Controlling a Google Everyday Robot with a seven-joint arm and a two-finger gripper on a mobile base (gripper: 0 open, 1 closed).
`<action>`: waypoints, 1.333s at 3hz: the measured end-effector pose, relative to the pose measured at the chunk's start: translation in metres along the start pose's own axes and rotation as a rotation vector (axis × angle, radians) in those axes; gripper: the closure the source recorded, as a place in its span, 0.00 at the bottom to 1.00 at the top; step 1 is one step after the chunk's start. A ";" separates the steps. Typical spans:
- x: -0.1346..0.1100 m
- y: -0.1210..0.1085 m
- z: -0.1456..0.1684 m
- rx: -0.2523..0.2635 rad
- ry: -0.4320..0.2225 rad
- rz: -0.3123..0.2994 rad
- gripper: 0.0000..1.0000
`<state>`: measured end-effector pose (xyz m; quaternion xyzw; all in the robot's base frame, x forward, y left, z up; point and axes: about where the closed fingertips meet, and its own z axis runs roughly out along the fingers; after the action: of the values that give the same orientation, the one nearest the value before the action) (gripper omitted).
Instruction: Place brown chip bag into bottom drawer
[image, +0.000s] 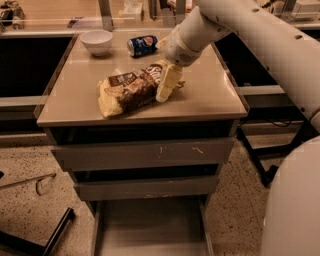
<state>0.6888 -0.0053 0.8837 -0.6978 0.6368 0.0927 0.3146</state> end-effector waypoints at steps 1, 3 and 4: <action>-0.004 0.005 0.013 -0.044 0.002 -0.020 0.00; -0.012 0.013 0.036 -0.138 0.009 -0.071 0.00; -0.010 0.017 0.046 -0.176 0.012 -0.080 0.02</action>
Offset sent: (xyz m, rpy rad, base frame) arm -0.0056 0.0294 -0.0205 -0.0488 0.0653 0.1293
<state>0.6837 0.0286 0.8475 -0.7480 0.5998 0.1315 0.2519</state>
